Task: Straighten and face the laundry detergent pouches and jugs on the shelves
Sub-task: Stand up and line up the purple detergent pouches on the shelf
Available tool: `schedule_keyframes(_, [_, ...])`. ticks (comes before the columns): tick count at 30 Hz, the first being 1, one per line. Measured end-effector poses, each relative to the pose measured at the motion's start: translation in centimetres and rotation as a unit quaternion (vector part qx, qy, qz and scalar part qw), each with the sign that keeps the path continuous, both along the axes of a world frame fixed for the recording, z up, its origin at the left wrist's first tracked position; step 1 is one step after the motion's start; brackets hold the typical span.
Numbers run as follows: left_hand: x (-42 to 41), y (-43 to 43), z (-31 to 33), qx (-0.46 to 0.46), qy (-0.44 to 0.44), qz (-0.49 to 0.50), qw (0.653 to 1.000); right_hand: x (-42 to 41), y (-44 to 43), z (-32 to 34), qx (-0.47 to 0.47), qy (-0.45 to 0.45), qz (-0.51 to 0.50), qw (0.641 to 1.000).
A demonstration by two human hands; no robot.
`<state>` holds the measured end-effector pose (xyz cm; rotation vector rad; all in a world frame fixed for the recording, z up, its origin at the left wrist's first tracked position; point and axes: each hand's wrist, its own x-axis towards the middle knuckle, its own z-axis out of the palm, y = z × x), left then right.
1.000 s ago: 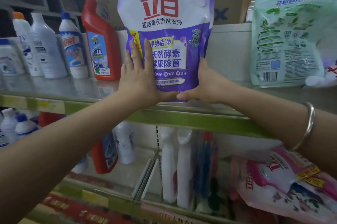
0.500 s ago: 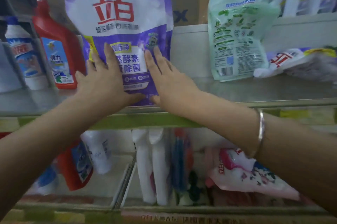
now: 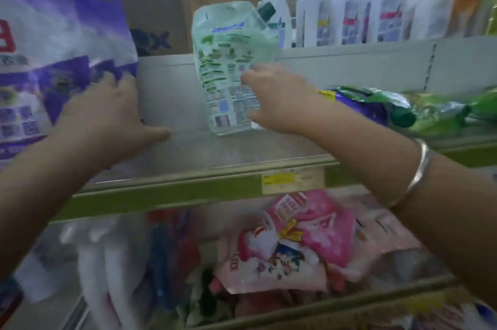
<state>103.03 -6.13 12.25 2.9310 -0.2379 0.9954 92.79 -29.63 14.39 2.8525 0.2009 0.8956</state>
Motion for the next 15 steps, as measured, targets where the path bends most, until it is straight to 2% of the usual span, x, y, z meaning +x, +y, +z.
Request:
schedule_keyframes(1, [-3.6, -3.5, 0.6, 0.016, 0.029, -0.039, 0.999, -0.1, -2.6, 0.5, -0.019, 0.019, -0.052, 0.998])
schedule_keyframes(3, [-5.4, -8.3, 0.3, -0.035, 0.105, -0.116, 0.987, -0.1, -6.5, 0.7, -0.052, 0.065, -0.129, 0.988])
schedule_keyframes(7, [-4.7, -16.0, -0.6, -0.092, 0.208, -0.193, 0.954, 1.2, -9.8, 0.1, -0.101, 0.067, -0.142, 0.982])
schedule_keyframes(12, [-3.1, -19.8, -0.5, -0.025, 0.196, -0.175, 0.965, 2.7, -10.7, -0.1, -0.119, 0.042, -0.115, 0.985])
schedule_keyframes(15, [-2.4, -20.5, -0.2, 0.010, 0.159, -0.169, 0.973, 2.9, -11.3, -0.3, -0.151, 0.014, -0.108, 0.983])
